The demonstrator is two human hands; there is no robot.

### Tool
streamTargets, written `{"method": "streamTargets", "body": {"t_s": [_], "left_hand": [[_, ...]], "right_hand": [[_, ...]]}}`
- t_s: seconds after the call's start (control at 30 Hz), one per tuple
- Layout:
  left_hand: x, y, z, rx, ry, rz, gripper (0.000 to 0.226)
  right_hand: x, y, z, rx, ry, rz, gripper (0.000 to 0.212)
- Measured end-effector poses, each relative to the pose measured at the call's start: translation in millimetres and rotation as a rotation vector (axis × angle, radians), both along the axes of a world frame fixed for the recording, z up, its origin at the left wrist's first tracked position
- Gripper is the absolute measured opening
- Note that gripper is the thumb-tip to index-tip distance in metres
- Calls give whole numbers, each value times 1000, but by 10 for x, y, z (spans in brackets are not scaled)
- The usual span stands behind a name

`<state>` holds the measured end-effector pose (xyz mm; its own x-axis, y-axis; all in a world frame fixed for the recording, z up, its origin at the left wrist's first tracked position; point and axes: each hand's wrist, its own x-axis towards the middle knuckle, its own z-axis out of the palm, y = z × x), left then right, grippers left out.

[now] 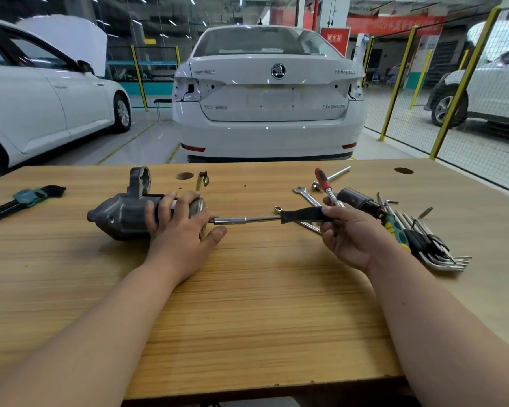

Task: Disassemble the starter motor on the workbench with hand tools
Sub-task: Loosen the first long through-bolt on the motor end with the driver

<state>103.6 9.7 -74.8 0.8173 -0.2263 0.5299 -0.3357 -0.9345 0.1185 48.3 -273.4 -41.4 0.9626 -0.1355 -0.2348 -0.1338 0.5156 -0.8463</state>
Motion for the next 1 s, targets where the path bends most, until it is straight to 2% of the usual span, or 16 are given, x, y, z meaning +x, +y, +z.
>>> {"method": "streamTargets", "body": {"t_s": [0.13,0.23,0.27,0.4,0.47,0.53,0.77,0.9,1.0], "left_hand": [[8,3,3,7,4,1,53],[4,4,8,2,0,-1,50],[-6,5,9,0,3,-4,52],[-12,-1,18,-11,-10,-13,53],[-13,0,19,-14,-13,-16,51],[-19,5,20,-3,-5,-12,47],[11,4,7,40,34,11,44],[11,3,7,47,45,11,43],[4,-2,13,49,49,9,44]], "right_hand": [[-21,2,7,172,20,22,16],[-32,53,5,138,16,30,10],[-34,83,6,74,26,20,9],[16,142,-3,-354,62,-127,41],[21,128,-13,-538,45,-163,47],[25,106,-31,-620,41,-148,44],[-10,68,-57,-507,-79,-92,14],[-7,43,-51,-374,-69,-17,37],[6,64,-34,-143,-43,-32,34]]}}
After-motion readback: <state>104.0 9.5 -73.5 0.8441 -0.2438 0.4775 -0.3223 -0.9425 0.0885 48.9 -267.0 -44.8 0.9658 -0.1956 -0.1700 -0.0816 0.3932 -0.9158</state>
